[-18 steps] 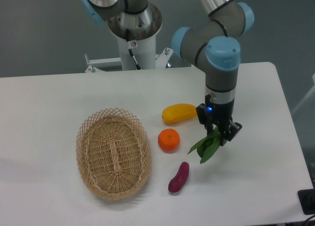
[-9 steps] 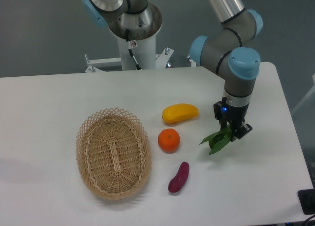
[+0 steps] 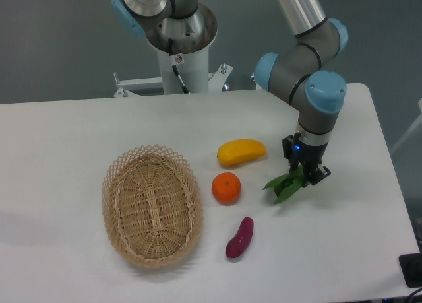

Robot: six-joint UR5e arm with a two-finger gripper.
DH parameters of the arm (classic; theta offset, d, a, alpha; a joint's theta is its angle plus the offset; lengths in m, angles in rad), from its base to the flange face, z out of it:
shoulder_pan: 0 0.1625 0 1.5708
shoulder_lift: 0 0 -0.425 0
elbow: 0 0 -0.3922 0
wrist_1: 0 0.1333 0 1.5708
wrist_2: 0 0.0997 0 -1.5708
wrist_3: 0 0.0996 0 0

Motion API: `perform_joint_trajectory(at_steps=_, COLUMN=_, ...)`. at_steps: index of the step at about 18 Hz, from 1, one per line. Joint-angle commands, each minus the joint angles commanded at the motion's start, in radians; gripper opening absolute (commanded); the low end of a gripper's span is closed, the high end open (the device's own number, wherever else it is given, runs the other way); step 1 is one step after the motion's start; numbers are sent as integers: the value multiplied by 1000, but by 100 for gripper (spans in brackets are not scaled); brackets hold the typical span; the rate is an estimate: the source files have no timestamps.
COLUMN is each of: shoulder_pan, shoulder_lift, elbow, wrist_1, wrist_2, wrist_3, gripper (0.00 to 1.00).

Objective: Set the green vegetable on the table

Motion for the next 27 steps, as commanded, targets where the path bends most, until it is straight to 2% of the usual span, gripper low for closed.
perform_joint_trajectory(at_steps=3, shoulder_pan=-6, shoulder_lift=2, elbow=0, wrist_1=0, wrist_2=0, wrist_3=-3, gripper=100)
perform_joint_trajectory(at_steps=11, shoulder_pan=-5, shoulder_lift=66, elbow=15, wrist_1=2, wrist_2=-8, wrist_3=-6, gripper=100)
perform_joint_trajectory(at_steps=17, shoulder_pan=-8, shoulder_lift=104, elbow=90, wrist_1=-8, wrist_2=3, wrist_3=-71, gripper=100)
perform_joint_trajectory(at_steps=19, shoulder_pan=-8, shoulder_lift=121, elbow=121, wrist_1=-28, wrist_2=3, wrist_3=-69, gripper=100)
perform_joint_trajectory(at_steps=22, shoulder_pan=5, shoulder_lift=155, elbow=158, wrist_1=-90, wrist_2=2, wrist_3=-57, gripper=100)
perform_joint_trajectory(at_steps=25, shoulder_pan=38, shoulder_lift=167, elbow=227, wrist_1=-234, wrist_2=2, wrist_3=-45, gripper=100)
perform_joint_trajectory(at_steps=27, shoulder_pan=54, shoulder_lift=167, elbow=262, wrist_1=-308, wrist_2=0, wrist_3=21, gripper=100)
